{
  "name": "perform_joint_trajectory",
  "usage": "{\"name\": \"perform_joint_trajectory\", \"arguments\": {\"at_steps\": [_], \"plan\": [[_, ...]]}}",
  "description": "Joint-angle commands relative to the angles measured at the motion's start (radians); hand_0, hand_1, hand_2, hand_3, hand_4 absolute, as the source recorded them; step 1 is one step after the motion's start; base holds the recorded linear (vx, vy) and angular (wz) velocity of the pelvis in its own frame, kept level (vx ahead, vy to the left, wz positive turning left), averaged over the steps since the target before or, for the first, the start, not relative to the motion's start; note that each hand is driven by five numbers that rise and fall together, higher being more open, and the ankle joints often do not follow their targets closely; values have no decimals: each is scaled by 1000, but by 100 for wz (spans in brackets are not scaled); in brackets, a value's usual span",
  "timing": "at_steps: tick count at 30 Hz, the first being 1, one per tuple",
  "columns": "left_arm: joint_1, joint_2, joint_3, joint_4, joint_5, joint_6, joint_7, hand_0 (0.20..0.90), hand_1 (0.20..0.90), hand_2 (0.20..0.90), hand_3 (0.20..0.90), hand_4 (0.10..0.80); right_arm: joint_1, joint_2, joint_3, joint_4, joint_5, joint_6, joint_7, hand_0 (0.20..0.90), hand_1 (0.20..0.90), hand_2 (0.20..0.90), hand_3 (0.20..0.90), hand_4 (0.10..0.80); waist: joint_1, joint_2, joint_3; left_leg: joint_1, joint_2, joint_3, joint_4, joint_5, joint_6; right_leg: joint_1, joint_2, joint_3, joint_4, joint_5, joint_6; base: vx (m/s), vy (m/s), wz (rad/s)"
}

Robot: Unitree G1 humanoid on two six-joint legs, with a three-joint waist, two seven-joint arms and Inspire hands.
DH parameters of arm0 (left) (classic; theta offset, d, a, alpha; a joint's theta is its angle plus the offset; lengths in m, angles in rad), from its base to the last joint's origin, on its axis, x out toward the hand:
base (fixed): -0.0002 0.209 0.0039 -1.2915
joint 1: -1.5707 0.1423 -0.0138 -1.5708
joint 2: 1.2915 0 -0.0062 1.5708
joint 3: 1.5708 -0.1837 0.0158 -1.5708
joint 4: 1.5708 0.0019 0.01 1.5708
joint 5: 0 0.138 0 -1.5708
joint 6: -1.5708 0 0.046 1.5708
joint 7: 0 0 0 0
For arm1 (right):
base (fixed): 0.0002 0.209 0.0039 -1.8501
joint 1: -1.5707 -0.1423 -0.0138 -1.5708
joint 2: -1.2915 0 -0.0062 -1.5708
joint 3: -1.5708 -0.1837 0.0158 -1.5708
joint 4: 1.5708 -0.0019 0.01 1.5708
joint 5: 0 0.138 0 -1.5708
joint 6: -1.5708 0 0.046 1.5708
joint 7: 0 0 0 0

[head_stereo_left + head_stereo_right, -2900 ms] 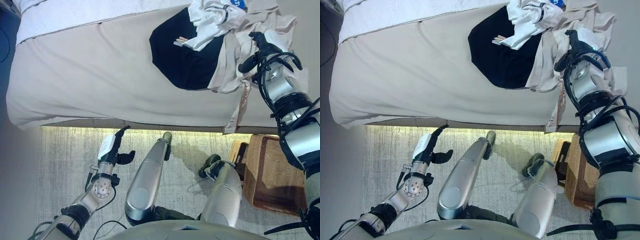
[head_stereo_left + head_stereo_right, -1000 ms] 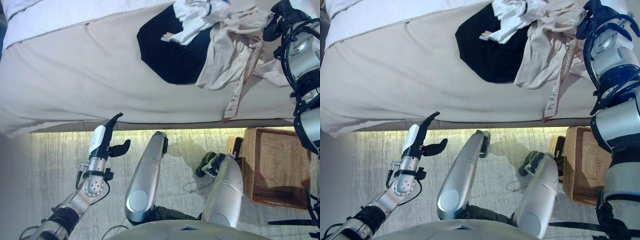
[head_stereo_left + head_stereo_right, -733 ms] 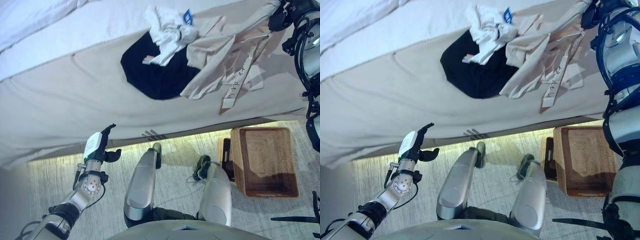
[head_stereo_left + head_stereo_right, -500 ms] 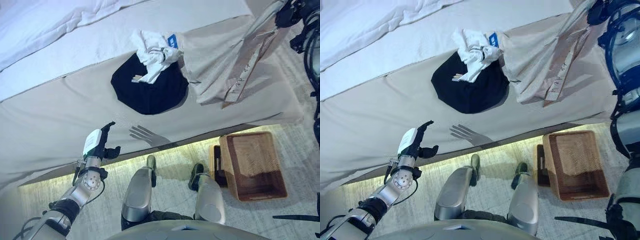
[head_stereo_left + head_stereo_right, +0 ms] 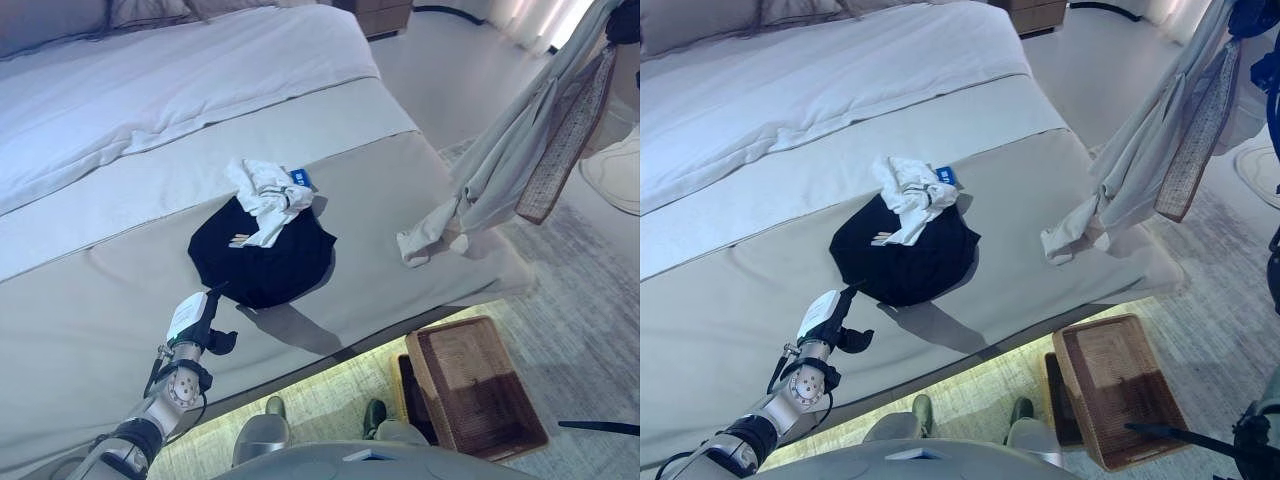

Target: Pick up the clothes from the bed and place them into the basket

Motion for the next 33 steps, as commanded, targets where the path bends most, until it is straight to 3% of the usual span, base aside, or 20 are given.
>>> {"name": "perform_joint_trajectory", "arguments": {"at_steps": [1,10,14,23,33], "plan": [[-24,50,-3,59,24,-67,21,900,900,900,900,800,-156,-103,65,-66,19,-16,-113,300,300,300,200,100,-5,-33,-153,-35,20,25,-44,20,-24,-54,-4,19,112,-66,46,-3,4,-17],[-68,45,-23,113,42,-100,26,900,900,900,900,800,-120,-190,13,-204,21,27,-133,300,300,300,200,100,-82,-39,-173,-7,25,61,-69,12,-22,-68,7,97,79,-37,64,-22,8,-23],[-95,45,-18,95,76,-141,72,900,900,900,900,800,-17,-251,-76,-282,3,34,-95,300,300,300,200,100,-138,-33,-173,-1,29,91,-64,-2,-17,-94,16,152,75,-23,70,-43,6,-41],[-98,48,-13,126,73,-136,66,900,900,900,900,800,168,-327,-215,-297,15,-5,-34,300,300,300,200,100,-204,-25,-179,15,37,141,-68,-9,-17,-115,30,201,63,-9,74,-15,-27,-25],[-95,43,17,101,68,-178,65,900,900,900,900,800,515,-331,-532,-289,40,-60,-1,300,300,300,200,100,-245,1,-165,10,39,164,-58,-15,-23,-133,40,216,66,-8,72,-17,-49,-9]]}}
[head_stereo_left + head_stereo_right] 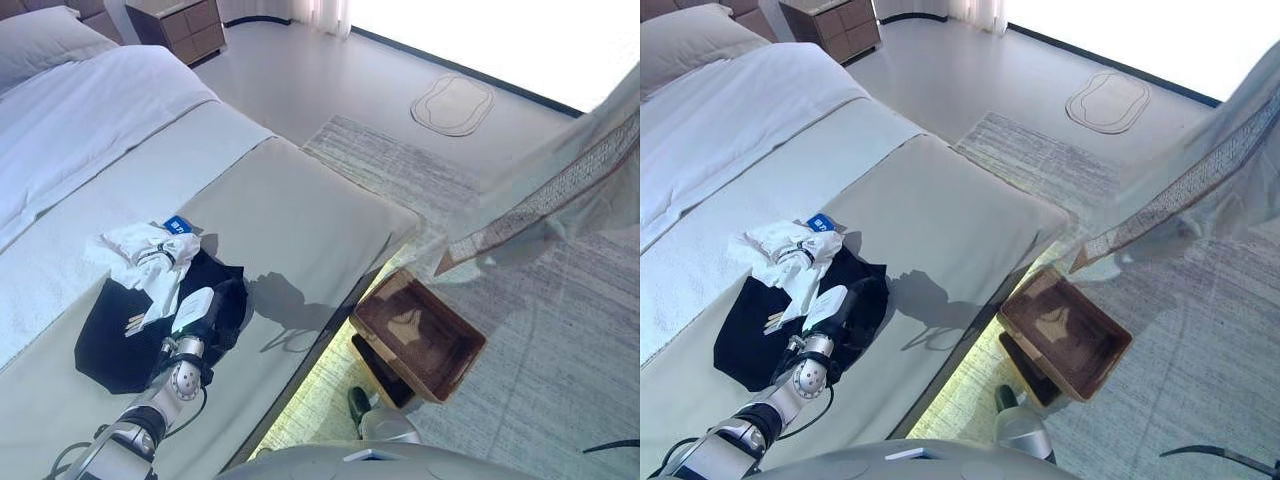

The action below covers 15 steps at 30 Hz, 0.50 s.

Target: Pick up the clothes from the bed and place them into the basket

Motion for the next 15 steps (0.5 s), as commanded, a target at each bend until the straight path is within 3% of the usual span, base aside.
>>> {"name": "perform_joint_trajectory", "arguments": {"at_steps": [1,6,15], "plan": [[-12,49,28,-27,11,-92,60,900,900,900,900,800,-3,-66,-188,-27,7,-88,-26,300,300,300,200,100,18,-25,-90,-77,25,-40,51,-19,-20,-49,-21,-20,97,-40,65,1,-45,-8],[-8,45,55,-48,17,-110,61,900,900,900,900,800,150,-19,-292,-66,-34,-108,29,300,300,300,200,100,20,-22,-81,-81,25,-40,64,-25,-22,-53,-22,-23,97,-40,60,6,-40,-2],[-12,34,73,-42,35,-133,54,900,900,900,900,800,291,79,-357,-109,-67,-128,62,300,300,300,200,100,7,-6,-65,-88,36,-25,88,-39,-26,-71,-25,-20,102,-40,56,-13,-10,0]]}}
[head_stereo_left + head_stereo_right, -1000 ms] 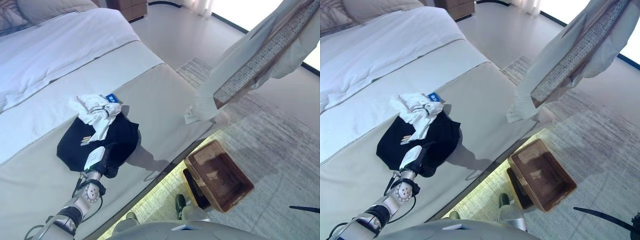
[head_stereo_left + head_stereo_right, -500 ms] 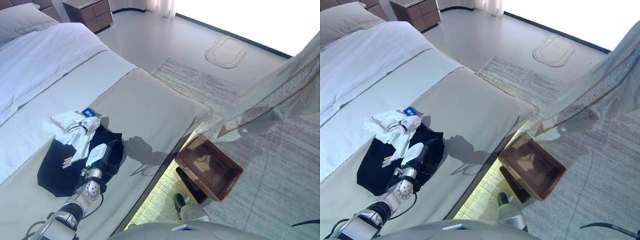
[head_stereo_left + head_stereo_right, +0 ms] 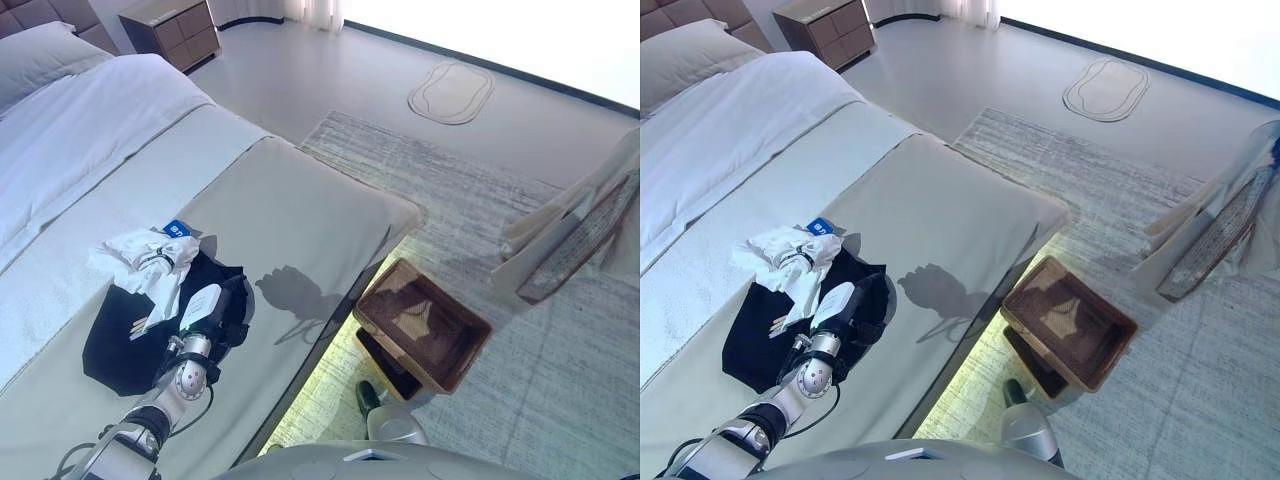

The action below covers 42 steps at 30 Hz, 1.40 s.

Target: Pick up the clothes from the bed and place them into the basket

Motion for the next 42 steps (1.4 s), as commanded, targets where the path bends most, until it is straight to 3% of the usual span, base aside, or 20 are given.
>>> {"name": "perform_joint_trajectory", "arguments": {"at_steps": [1,11,23,30,42], "plan": [[-22,60,62,-32,10,-73,51,900,900,900,900,800,-27,14,-147,-94,-52,-82,-54,300,300,300,200,100,11,-43,-61,-53,31,-28,90,-41,-25,-34,-29,-24,106,-49,41,-47,20,0],[-35,44,73,-26,7,-67,42,900,900,900,900,800,174,99,-316,-245,-41,-86,-89,300,300,300,200,100,-34,-13,-36,-36,20,-13,81,-56,-19,-44,-30,-1,114,-52,50,-13,11,-5],[-39,28,81,-36,6,-63,29,900,900,900,900,800,228,165,-318,-307,-89,-49,-35,300,300,300,200,100,-43,-5,-27,-32,17,-6,84,-62,-19,-43,-32,9,108,-47,54,-8,6,-2],[-45,28,79,-45,2,-51,25,900,900,900,900,800,257,275,-253,-218,-92,-50,-12,300,300,300,200,100,-29,0,-24,-31,20,-8,78,-54,-20,-41,-33,-5,103,-43,53,-17,-9,0],[-94,4,19,-43,-18,-42,16,900,900,900,900,800,117,434,-29,100,-70,-66,-44,300,300,300,200,100,28,21,-19,-29,15,-29,70,-44,-24,-21,-50,-42,88,-35,52,-1,0,5]]}}
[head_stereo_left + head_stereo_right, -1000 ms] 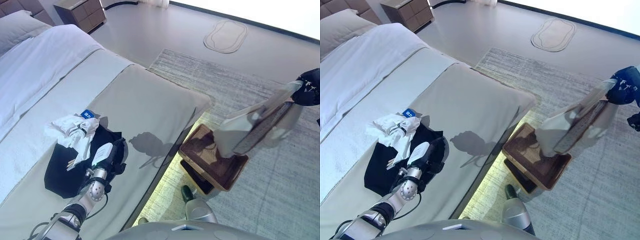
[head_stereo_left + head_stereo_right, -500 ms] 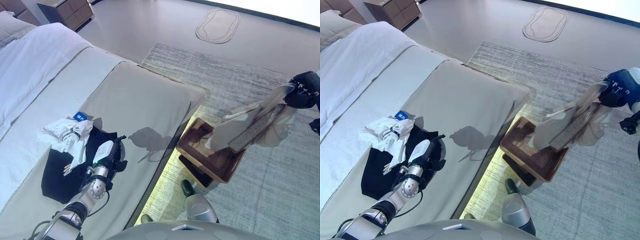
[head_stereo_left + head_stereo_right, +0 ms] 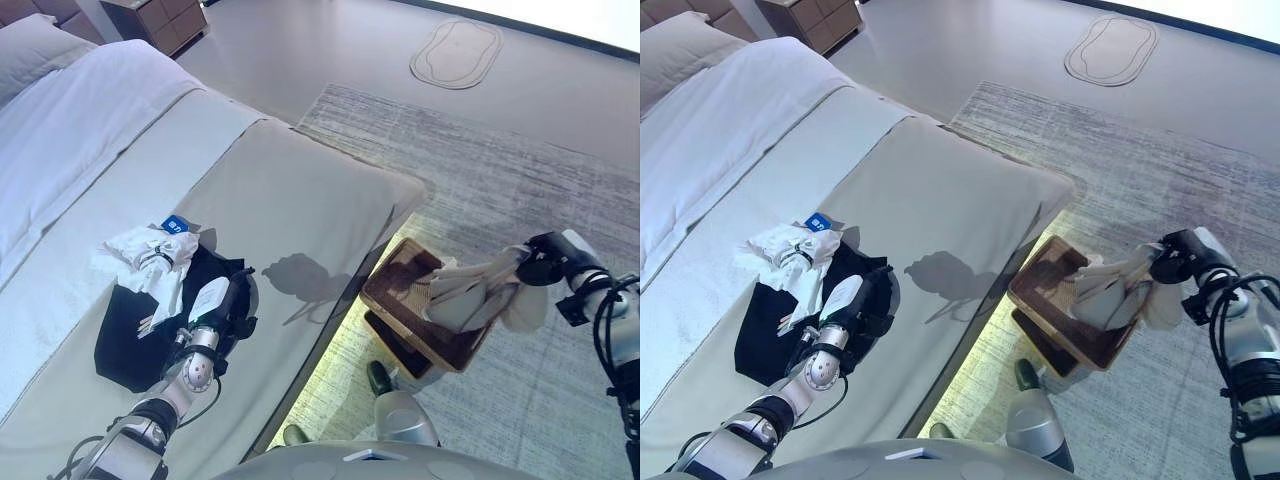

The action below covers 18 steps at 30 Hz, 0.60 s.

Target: Pick up the clothes from the bed and place them into the basket

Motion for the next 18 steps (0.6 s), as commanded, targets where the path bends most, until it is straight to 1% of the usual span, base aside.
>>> {"name": "perform_joint_trajectory", "arguments": {"at_steps": [1,4,9,10,14,18], "plan": [[-55,30,-5,-40,-24,-27,34,900,900,900,900,800,-141,-1,-10,45,10,-62,-76,300,300,300,200,100,43,-47,-92,-40,15,-39,77,-47,-19,-25,-42,-47,89,-34,52,-5,-5,16],[-67,27,-19,-42,-27,-23,30,900,900,900,900,800,-154,28,6,113,0,-69,-108,300,300,300,200,100,53,-46,-89,-41,14,-46,72,-44,-16,-23,-43,-50,87,-33,54,-18,-9,8],[-83,26,-45,-49,-36,-15,34,900,900,900,900,800,-203,40,34,215,-17,-84,-171,300,300,300,200,100,68,-40,-78,-47,11,-56,69,-40,-14,-24,-46,-53,81,-28,57,-32,-3,8],[-84,24,-51,-46,-41,-18,39,900,900,900,900,800,-217,38,35,241,-37,-84,-197,900,900,900,900,800,71,-35,-75,-48,10,-59,69,-40,-15,-24,-48,-53,79,-27,57,-16,25,12],[-80,23,-48,-37,-46,-28,46,900,900,900,900,800,-222,29,34,258,-42,-85,-215,900,900,900,900,800,73,-25,-67,-48,5,-67,56,-32,-15,-20,-48,-52,74,-26,58,-4,15,3],[-76,31,-42,-46,-51,-29,43,900,900,900,900,800,-212,18,22,235,-33,-73,-216,900,900,900,900,800,74,-24,-61,-51,5,-73,50,-26,-18,-23,-48,-54,74,-27,59,-5,-1,1]]}}
